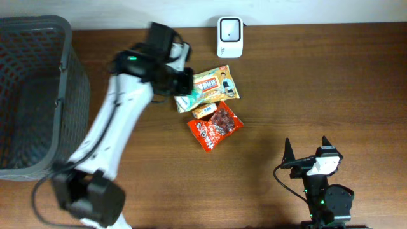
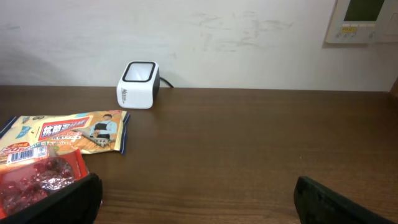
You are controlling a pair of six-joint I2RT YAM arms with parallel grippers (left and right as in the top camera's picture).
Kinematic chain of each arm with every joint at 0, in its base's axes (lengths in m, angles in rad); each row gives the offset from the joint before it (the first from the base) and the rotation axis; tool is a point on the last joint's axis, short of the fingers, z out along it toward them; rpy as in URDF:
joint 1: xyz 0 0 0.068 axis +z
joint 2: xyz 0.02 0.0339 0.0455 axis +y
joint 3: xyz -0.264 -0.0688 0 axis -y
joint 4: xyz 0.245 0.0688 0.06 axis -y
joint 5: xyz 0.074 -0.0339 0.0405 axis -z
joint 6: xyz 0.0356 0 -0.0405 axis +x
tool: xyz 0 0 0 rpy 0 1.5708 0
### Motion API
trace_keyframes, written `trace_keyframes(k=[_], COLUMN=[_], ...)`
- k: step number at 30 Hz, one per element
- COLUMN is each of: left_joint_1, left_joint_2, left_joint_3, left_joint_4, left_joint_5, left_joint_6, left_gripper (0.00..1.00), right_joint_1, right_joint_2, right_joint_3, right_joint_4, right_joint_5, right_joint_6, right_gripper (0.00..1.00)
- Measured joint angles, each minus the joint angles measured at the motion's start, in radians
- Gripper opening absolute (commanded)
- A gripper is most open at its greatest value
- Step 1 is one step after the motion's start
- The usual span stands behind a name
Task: Scan the item barcode
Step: 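Lift the green tissue pack out and drop it left of the bags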
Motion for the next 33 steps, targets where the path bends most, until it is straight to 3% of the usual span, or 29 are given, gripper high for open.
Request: trace_keyframes(k=[2,3,4,5,6,7,17,20,22,25,29,33], left_joint_1=[-0.032,-0.043,-0.051,-0.055,-0.056,-0.056,-0.032,-0.013,0.004,0.022,0.037,0.039], left_joint_2=[0.051,0.074,0.101,0.121,0.132,0.138,0.142,0.138,0.119,0.085,0.064,0.064], left_joint_3=[-0.004,-0.005,-0.006,-0.007,-0.008,-0.008,0.092,0.164,0.204,0.217,0.219,0.153], left_joint_4=[0.001,0.0,0.0,0.0,0.0,0.0,-0.092,-0.135,-0.166,-0.21,-0.311,-0.319], left_joint_5=[-0.04,-0.057,-0.073,-0.084,-0.091,-0.097,-0.121,-0.125,-0.157,-0.225,-0.353,-0.43], left_joint_6=[0.0,0.003,0.003,0.003,0.008,0.013,0.011,0.011,0.011,0.009,-0.026,-0.066], left_gripper=[0.17,0.29,0.47,0.74,0.91,0.97,1.0,1.0,0.8,0.62,0.24,0.08], right_joint_1=[0.0,0.0,0.0,0.0,0.0,0.0,0.0,0.0,0.0,0.0,0.0,0.0], right_joint_2=[0.0,0.0,0.0,0.0,0.0,0.0,0.0,0.0,0.0,0.0,0.0,0.0], right_joint_3=[0.0,0.0,0.0,0.0,0.0,0.0,0.0,0.0,0.0,0.0,0.0,0.0], right_joint_4=[0.0,0.0,0.0,0.0,0.0,0.0,0.0,0.0,0.0,0.0,0.0,0.0], right_joint_5=[0.0,0.0,0.0,0.0,0.0,0.0,0.0,0.0,0.0,0.0,0.0,0.0], right_joint_6=[0.0,0.001,0.0,0.0,0.001,0.001,0.0,0.0,0.0,0.001,0.001,0.0], right_gripper=[0.98,0.98,0.98,0.98,0.98,0.98,0.98,0.99,0.98,0.98,0.98,0.98])
